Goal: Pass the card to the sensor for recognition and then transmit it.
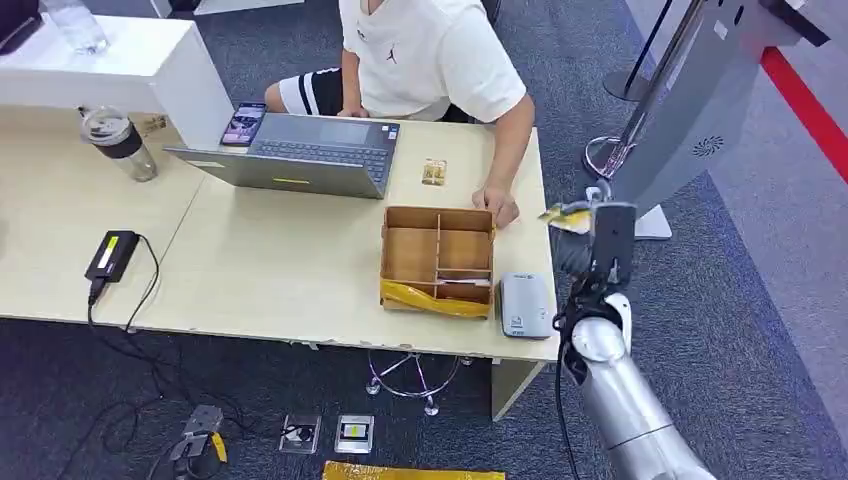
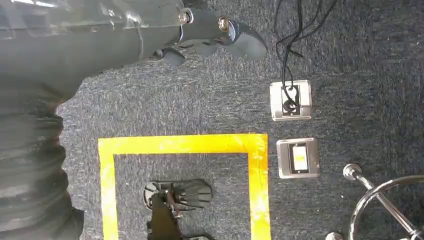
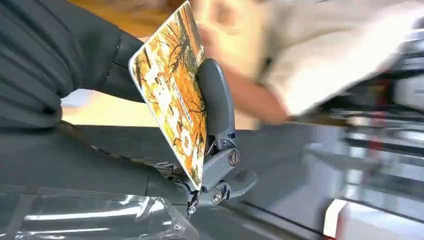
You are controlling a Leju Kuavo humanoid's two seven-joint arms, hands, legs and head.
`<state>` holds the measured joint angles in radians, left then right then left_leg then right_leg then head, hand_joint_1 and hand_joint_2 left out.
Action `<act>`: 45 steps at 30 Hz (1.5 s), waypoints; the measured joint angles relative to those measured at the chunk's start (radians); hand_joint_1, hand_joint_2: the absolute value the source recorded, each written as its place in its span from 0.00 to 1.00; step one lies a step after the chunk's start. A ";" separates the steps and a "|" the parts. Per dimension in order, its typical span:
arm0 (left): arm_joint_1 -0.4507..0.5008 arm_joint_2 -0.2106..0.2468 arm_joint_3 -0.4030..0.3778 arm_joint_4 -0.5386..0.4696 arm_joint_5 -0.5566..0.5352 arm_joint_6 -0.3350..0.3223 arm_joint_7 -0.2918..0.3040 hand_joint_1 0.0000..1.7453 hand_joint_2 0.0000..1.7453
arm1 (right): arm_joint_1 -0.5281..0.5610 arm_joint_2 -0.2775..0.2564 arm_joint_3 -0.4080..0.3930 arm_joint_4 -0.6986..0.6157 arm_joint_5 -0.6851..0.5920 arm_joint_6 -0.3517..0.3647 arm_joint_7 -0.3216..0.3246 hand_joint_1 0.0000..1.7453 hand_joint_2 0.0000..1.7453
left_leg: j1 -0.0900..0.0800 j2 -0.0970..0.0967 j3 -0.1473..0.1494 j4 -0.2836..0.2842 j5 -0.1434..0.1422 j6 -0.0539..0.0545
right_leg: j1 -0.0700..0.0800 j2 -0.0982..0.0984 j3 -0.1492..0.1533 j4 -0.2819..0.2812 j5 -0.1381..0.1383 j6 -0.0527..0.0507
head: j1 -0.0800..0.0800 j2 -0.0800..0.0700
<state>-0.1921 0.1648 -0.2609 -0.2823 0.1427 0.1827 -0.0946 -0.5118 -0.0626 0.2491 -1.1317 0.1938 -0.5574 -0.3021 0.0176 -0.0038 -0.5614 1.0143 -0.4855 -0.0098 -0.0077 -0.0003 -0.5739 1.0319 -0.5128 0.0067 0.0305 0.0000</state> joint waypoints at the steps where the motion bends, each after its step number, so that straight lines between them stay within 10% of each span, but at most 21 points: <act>1: 0.000 -0.001 0.000 0.000 -0.003 -0.001 0.000 0.00 1.00 | -0.023 0.000 -0.006 -0.043 0.007 0.009 -0.001 1.00 1.00 | 0.000 0.000 0.000 0.000 0.000 0.000 | 0.000 0.000 0.000 0.000 0.000 0.000 | 0.002 0.000; 13: -0.071 -0.012 -0.004 -0.003 -0.061 -0.038 0.022 0.00 1.00 | -0.331 0.076 0.067 -0.025 0.326 0.312 0.042 1.00 1.00 | 0.000 -0.001 -0.001 0.000 0.003 -0.001 | 0.001 -0.001 0.000 0.001 0.002 0.000 | 0.000 0.000; 20: -0.130 -0.026 -0.012 -0.009 -0.104 -0.052 0.064 0.00 1.00 | -0.458 0.126 0.171 0.235 0.651 0.311 0.101 1.00 1.00 | 0.000 -0.004 -0.002 0.000 0.004 -0.001 | 0.000 -0.004 0.000 0.001 0.002 0.000 | 0.001 0.000; 35: -0.158 -0.049 -0.028 -0.019 -0.137 -0.043 0.091 0.00 1.00 | -0.516 0.129 0.227 0.550 0.751 0.290 0.195 1.00 1.00 | 0.000 -0.003 -0.002 0.000 0.003 -0.001 | 0.000 -0.002 -0.001 -0.001 0.002 0.000 | 0.001 0.000; 36: -0.158 -0.050 -0.029 -0.019 -0.138 -0.042 0.093 0.00 1.00 | -0.516 0.127 0.228 0.562 0.756 0.286 0.196 0.77 1.00 | 0.000 -0.003 -0.002 0.000 0.003 -0.001 | 0.000 -0.002 -0.001 -0.001 0.002 0.000 | 0.000 0.000; 38: -0.158 -0.050 -0.028 -0.019 -0.139 -0.039 0.097 0.00 1.00 | -0.516 0.123 0.230 0.574 0.759 0.283 0.198 0.00 1.00 | 0.000 -0.003 -0.002 0.000 0.003 -0.001 | 0.000 -0.002 -0.001 -0.001 0.002 0.000 | 0.001 0.000; 45: -0.156 -0.052 -0.026 -0.019 -0.132 -0.022 0.098 0.00 1.00 | -0.513 0.120 0.233 0.603 0.743 0.246 0.178 0.00 1.00 | 0.000 -0.003 -0.002 0.000 0.003 -0.001 | 0.000 -0.002 -0.001 0.000 0.002 0.000 | 0.001 0.000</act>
<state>-0.3478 0.1125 -0.2872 -0.3014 0.0107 0.1610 0.0038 -1.0246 0.0576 0.4818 -0.5287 0.9365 -0.3117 -0.1240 0.0177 -0.0067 -0.5636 1.0147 -0.4821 -0.0104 -0.0074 -0.0021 -0.5751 1.0315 -0.5104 0.0067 0.0313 0.0000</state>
